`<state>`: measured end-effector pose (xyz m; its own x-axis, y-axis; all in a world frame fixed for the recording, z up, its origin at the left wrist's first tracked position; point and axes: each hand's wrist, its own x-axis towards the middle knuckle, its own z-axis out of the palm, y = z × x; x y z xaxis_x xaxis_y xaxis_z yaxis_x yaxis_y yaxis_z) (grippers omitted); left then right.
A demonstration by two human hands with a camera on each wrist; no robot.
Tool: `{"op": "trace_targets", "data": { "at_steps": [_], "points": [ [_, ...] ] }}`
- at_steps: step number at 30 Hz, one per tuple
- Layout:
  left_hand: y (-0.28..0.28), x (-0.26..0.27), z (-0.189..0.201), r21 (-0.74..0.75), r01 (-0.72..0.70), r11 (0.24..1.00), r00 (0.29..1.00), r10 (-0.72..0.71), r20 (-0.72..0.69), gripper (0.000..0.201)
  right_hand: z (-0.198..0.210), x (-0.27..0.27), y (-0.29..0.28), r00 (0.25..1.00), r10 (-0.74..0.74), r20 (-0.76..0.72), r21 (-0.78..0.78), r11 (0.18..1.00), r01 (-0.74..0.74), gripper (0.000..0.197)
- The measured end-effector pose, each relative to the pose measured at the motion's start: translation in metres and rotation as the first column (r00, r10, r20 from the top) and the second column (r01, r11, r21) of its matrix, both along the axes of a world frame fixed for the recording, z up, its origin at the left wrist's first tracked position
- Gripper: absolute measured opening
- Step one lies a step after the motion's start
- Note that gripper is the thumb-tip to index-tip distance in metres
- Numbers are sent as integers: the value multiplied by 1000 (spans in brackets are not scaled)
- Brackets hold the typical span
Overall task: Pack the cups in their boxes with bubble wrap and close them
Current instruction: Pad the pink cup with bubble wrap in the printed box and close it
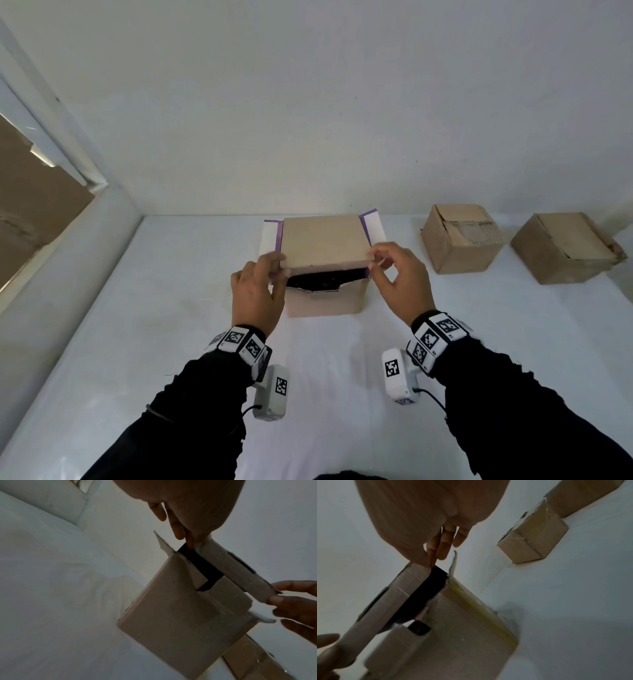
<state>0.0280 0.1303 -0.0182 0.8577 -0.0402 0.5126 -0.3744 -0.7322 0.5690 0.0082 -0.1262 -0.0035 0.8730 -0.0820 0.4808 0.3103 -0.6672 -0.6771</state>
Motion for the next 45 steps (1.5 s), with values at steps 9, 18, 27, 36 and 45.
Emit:
{"op": "trace_targets", "data": {
  "at_steps": [9,18,27,36,45],
  "points": [
    [-32,44,55,-398,148,906,978,-193,-75,48,-6,34,1,930,-300,-212,100,940,326,59],
    [-38,85,70,-371,258,892,922,-342,-181,83,-22,21,16,988,-137,-69,-112,985,129,45],
    [-27,99,73,-203,269,942,921,-313,-231,87,-24,22,13,988,-149,-41,-8,989,149,33],
    [1,88,35,286,-192,939,761,326,-560,70,-27,38,16,998,-48,-38,-145,989,42,19],
    [6,67,31,-180,-100,978,897,10,-442,27,-22,80,6,937,-19,-348,176,981,85,43]
  ]
}}
